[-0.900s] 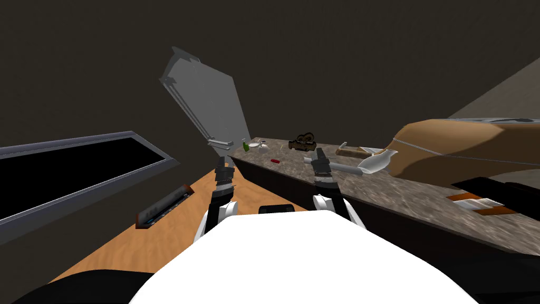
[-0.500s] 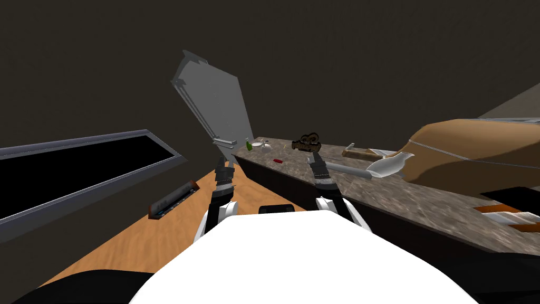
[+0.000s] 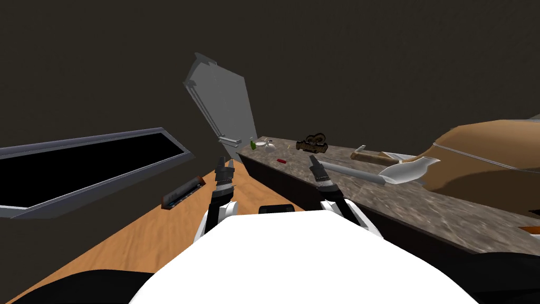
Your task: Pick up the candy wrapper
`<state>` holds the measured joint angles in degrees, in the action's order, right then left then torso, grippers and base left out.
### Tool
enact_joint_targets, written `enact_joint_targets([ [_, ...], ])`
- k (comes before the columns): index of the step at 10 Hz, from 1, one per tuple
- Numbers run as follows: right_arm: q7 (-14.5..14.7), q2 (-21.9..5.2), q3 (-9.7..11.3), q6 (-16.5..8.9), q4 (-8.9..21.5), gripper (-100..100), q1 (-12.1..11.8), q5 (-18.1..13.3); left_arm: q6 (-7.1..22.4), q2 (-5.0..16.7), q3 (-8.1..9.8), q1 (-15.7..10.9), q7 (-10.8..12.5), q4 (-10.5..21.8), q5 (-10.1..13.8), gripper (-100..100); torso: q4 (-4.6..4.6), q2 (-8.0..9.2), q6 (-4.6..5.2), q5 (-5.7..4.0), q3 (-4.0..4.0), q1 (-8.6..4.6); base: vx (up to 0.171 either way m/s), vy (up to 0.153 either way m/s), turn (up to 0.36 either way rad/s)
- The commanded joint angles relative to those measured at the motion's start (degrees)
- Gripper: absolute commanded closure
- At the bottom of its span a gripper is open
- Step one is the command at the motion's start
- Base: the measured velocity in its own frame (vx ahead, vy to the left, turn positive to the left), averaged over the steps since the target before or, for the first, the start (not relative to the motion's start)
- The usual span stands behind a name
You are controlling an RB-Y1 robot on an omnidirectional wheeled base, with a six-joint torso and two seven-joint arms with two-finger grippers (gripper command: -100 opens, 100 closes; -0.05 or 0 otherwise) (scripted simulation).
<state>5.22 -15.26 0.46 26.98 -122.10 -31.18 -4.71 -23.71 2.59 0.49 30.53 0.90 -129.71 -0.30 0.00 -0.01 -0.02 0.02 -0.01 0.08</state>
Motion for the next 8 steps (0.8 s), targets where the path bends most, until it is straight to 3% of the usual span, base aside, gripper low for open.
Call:
enact_joint_targets([
  [1,-0.18,-1.98,-0.1,0.02,0.89,-100,0.11,0.11,0.0,0.0,0.0,0.0,0.0,0.0,0.0,0,0.0,0.0,0.0,0.0,0.0,0.0,0.005,0.024,0.082],
  [8,-1.39,-13.42,-0.52,1.06,7.59,-100,-1.22,0.94,0.0,0.0,0.01,0.01,0.0,0.0,0.0,0,0.01,0.02,0.03,0.0,0.01,-0.01,0.001,0.03,0.133],
])
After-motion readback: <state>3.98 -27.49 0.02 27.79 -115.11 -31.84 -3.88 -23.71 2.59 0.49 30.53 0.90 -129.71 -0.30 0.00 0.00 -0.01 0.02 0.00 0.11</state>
